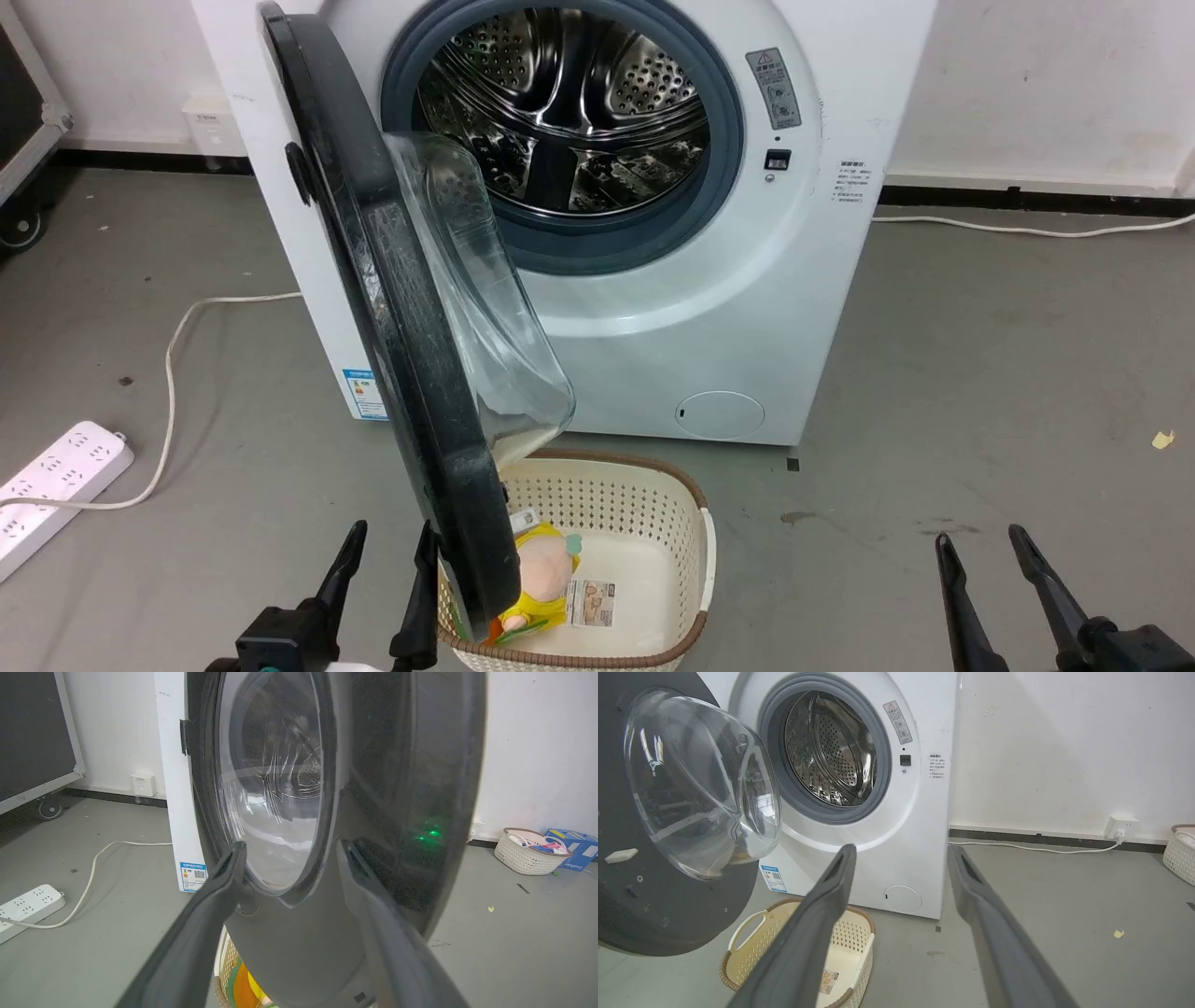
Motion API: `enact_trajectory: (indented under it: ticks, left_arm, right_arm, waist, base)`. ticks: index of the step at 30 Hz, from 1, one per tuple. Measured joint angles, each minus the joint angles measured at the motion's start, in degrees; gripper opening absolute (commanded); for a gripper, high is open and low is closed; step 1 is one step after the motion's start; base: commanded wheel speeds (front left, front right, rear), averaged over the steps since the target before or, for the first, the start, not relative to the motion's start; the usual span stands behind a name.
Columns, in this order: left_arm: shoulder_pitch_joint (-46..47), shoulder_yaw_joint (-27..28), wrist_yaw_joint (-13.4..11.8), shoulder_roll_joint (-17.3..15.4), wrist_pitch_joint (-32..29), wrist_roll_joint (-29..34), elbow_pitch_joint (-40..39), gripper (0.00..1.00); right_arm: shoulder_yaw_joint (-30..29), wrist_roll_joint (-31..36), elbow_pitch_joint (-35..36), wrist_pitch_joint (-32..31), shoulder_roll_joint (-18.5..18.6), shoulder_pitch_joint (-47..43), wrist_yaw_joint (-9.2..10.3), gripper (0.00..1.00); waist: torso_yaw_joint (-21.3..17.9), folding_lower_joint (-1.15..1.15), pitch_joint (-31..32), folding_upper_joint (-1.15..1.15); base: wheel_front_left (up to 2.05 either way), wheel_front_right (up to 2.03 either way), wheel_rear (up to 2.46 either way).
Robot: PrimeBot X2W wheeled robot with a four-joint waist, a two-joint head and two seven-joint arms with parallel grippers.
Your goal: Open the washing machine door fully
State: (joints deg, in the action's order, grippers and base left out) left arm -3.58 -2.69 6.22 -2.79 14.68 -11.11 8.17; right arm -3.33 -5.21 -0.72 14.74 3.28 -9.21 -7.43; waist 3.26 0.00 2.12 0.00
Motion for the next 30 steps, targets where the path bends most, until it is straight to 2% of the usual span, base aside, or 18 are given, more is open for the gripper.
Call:
enact_trajectory:
  ticks: [3,4,5,7,9,11,13,17,20,23,24,28,30]
  left_arm:
    - [0.00,-0.01,0.00,0.00,0.00,0.41,0.00,1.00]
    - [0.00,-0.11,0.01,0.00,0.00,0.43,0.03,0.35]
    - [0.00,-0.31,0.02,-0.01,0.00,0.74,0.09,0.00]
    - [0.00,-0.62,0.21,-0.01,0.00,1.46,0.10,0.00]
    - [0.01,0.83,-0.40,0.05,0.00,-2.45,-1.54,0.00]
    - [0.14,2.57,-1.31,0.01,0.00,-3.46,-3.67,0.00]
    - [0.79,4.81,-2.97,0.08,0.00,-7.48,-7.09,0.00]
    - [4.30,8.27,-4.83,-0.03,0.01,-8.20,-15.03,0.00]
    - [7.40,9.16,-5.11,-0.01,0.00,-7.28,-20.83,0.00]
    - [10.03,8.55,-5.11,0.00,0.05,-5.15,-26.29,0.00]
    - [11.27,6.89,-5.02,-0.04,0.08,-2.69,-29.49,0.00]
    - [11.82,2.53,-4.23,-0.03,0.01,0.15,-31.26,0.00]
    - [11.16,-1.44,-4.03,-0.02,-3.31,0.24,-30.10,0.00]
  right_arm:
    - [0.13,-0.44,0.13,0.00,-0.03,0.00,0.00,1.00]
    - [0.21,-0.44,0.13,0.00,-0.03,0.00,0.00,1.00]
    - [0.30,-0.44,0.13,0.00,-0.03,0.00,0.00,1.00]
    - [0.52,-0.92,0.10,0.00,-0.04,0.01,0.00,1.00]
    - [1.00,-1.99,0.02,0.00,-0.08,0.01,0.00,1.00]
    - [1.27,-1.99,-0.07,0.00,-0.09,0.01,0.00,1.00]
    - [1.24,-2.00,-0.08,0.00,-0.11,0.03,0.00,1.00]
    - [1.10,-1.99,-0.08,0.00,-0.12,0.11,0.00,1.00]
    - [1.04,-1.99,-0.09,0.00,-0.13,0.14,0.00,1.00]
    - [0.79,-2.00,-0.20,0.00,-0.14,0.18,0.00,1.00]
    - [0.53,-2.01,-0.24,0.01,-0.14,0.20,0.00,1.00]
    - [0.40,-2.01,-0.35,0.00,-0.14,0.26,0.00,1.00]
    - [0.51,-2.09,-0.45,0.00,-0.14,0.34,0.00,1.00]
  waist:
    - [0.08,0.00,0.02,0.00]
    - [0.07,0.00,0.05,0.00]
    - [0.05,0.00,0.07,0.00]
    - [0.04,0.00,0.13,0.00]
    - [0.22,0.00,0.21,0.00]
    - [0.27,0.00,0.19,0.00]
    - [0.37,0.00,0.17,0.00]
    - [0.62,0.00,0.07,0.00]
    - [0.65,0.00,0.05,0.00]
    - [0.54,0.00,0.11,0.00]
    - [0.47,0.00,0.17,0.00]
    - [0.30,0.00,0.24,0.00]
    - [0.05,0.00,0.29,0.00]
  base:
    - [0.00,0.00,0.00]
    - [0.00,0.00,0.00]
    - [0.00,0.00,0.00]
    - [0.00,0.00,0.00]
    - [0.00,0.00,0.00]
    - [0.00,0.00,0.00]
    - [0.00,0.00,0.00]
    - [0.00,0.00,0.00]
    - [0.00,0.00,0.00]
    - [0.00,0.00,0.00]
    - [0.00,0.00,0.00]
    - [0.00,0.00,0.00]
    - [0.00,0.00,0.00]
